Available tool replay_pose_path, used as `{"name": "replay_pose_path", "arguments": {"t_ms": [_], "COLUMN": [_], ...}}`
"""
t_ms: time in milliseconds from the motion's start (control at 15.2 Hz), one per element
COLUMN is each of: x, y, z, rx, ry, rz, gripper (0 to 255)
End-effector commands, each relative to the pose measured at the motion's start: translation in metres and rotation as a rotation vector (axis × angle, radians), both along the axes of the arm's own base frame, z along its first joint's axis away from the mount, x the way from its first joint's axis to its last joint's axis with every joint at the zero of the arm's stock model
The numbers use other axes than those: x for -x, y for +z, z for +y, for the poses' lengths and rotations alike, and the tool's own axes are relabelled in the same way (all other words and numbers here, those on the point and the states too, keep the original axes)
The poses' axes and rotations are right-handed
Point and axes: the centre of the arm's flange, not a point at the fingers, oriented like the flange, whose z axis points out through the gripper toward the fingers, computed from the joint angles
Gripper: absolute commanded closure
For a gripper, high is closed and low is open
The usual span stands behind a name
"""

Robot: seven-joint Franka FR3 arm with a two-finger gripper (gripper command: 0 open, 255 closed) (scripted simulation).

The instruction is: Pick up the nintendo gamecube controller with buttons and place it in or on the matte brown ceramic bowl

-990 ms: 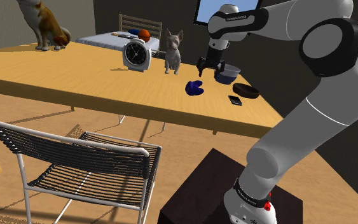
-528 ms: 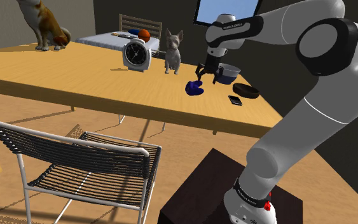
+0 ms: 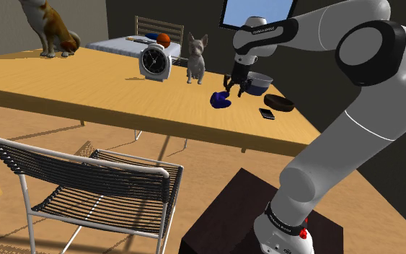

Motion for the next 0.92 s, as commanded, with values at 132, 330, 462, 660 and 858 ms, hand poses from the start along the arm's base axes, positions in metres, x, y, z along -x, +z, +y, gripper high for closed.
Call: {"name": "replay_pose_path", "arguments": {"t_ms": [132, 330, 462, 660, 858], "x": [0.0, 0.0, 0.0, -0.014, -0.063], "y": [0.0, 0.0, 0.0, 0.0, -0.003], "z": [0.0, 0.0, 0.0, 0.012, 0.038], "rx": [0.0, 0.0, 0.0, 0.034, 0.136], "ry": [0.0, 0.0, 0.0, -0.125, -0.498], "rz": [0.0, 0.0, 0.0, 0.005, 0.021], "gripper": [255, 255, 255, 0, 0]}}
